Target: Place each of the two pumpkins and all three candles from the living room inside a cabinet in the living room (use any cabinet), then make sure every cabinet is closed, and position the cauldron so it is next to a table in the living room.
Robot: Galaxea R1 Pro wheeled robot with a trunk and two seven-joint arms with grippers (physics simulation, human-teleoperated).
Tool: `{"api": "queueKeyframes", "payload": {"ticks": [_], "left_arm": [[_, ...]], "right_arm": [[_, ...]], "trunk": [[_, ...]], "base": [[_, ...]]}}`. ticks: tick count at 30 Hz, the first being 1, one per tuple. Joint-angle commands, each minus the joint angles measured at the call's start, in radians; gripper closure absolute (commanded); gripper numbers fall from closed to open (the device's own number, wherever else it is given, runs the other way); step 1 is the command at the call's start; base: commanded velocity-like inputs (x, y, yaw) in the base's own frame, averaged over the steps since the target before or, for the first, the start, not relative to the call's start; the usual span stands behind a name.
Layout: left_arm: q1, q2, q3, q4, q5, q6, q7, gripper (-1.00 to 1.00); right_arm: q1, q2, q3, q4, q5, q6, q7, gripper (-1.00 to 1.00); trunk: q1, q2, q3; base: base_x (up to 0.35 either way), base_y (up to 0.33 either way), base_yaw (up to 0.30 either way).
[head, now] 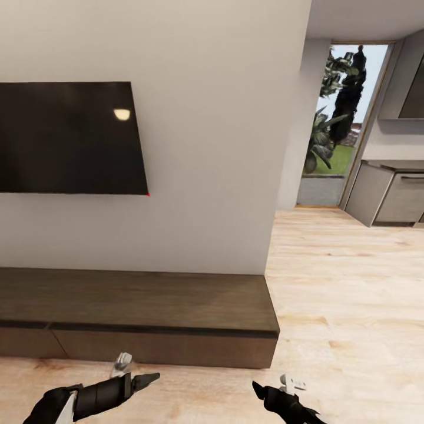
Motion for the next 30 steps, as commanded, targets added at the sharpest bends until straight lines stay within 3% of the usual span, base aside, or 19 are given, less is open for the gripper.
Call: {"api": "queueKeyframes", "payload": {"ticks": [1, 3, 6, 8, 10, 12, 13, 16, 18, 21, 24, 30], "left_arm": [[0.0, 0.005, 0.017, -0.053, 0.005, 0.065, -0.012, -1.0], [0.0, 0.01, 0.057, -0.152, 0.007, 0.176, -0.024, -1.0], [0.0, 0.012, 0.118, -0.281, 0.007, 0.287, -0.034, -1.0], [0.0, 0.012, 0.129, -0.323, 0.008, 0.308, -0.054, -1.0], [0.0, 0.007, 0.133, -0.344, 0.009, 0.318, -0.088, -1.0], [0.0, 0.004, 0.134, -0.351, 0.01, 0.323, -0.126, -1.0], [0.0, 0.001, 0.131, -0.353, 0.01, 0.325, -0.145, -1.0], [-0.001, -0.002, 0.122, -0.368, 0.01, 0.329, -0.198, -1.0], [-0.002, -0.002, 0.121, -0.373, 0.012, 0.33, -0.228, -1.0], [-0.003, -0.002, 0.12, -0.376, 0.012, 0.33, -0.247, -1.0], [-0.003, -0.004, 0.12, -0.378, 0.012, 0.33, -0.253, -1.0], [-0.003, -0.021, 0.102, -0.378, 0.011, 0.33, -0.255, -1.0]], "right_arm": [[0.0, 0.001, -0.001, 0.0, -0.021, -0.012, 0.001, -1.0], [0.0, 0.004, 0.0, 0.015, -0.032, -0.069, -0.001, -1.0], [0.0, 0.006, 0.0, 0.074, -0.047, -0.161, -0.002, -1.0], [0.0, 0.005, 0.0, 0.093, -0.078, -0.184, 0.001, -1.0], [0.0, 0.004, 0.0, 0.103, -0.143, -0.193, 0.006, -1.0], [0.0, 0.002, 0.002, 0.111, -0.244, -0.184, 0.011, -1.0], [0.0, 0.001, 0.003, 0.115, -0.315, -0.166, 0.016, -1.0], [-0.001, -0.005, 0.004, 0.118, -0.496, -0.039, 0.033, -1.0], [-0.002, -0.01, 0.003, 0.111, -0.555, 0.033, 0.073, -1.0], [-0.003, -0.025, 0.002, 0.106, -0.59, 0.127, 0.196, -1.0], [-0.003, -0.033, 0.002, 0.105, -0.599, 0.168, 0.3, -1.0], [-0.005, -0.038, 0.001, 0.104, -0.603, 0.185, 0.355, -1.0]], "trunk": [[0.004, -0.008, -0.004], [0.012, -0.022, -0.011], [0.023, -0.043, -0.02], [0.031, -0.057, -0.026], [0.038, -0.071, -0.033], [0.046, -0.085, -0.039], [0.05, -0.092, -0.042], [0.061, -0.113, -0.051], [0.069, -0.127, -0.058], [0.081, -0.148, -0.067], [0.092, -0.169, -0.076], [0.115, -0.211, -0.095]], "base": [[0.0, 0.0, 0.0], [0.0, 0.0, 0.0], [0.0, 0.0, 0.0], [0.0, 0.0, 0.0], [0.0, 0.0, 0.0], [0.0, 0.0, 0.0], [0.0, 0.0, 0.0], [0.0, 0.0, 0.0], [0.0, 0.0, 0.0], [0.0, 0.0, 0.0], [0.0, 0.0, 0.0], [0.0, 0.0, 0.0]]}}
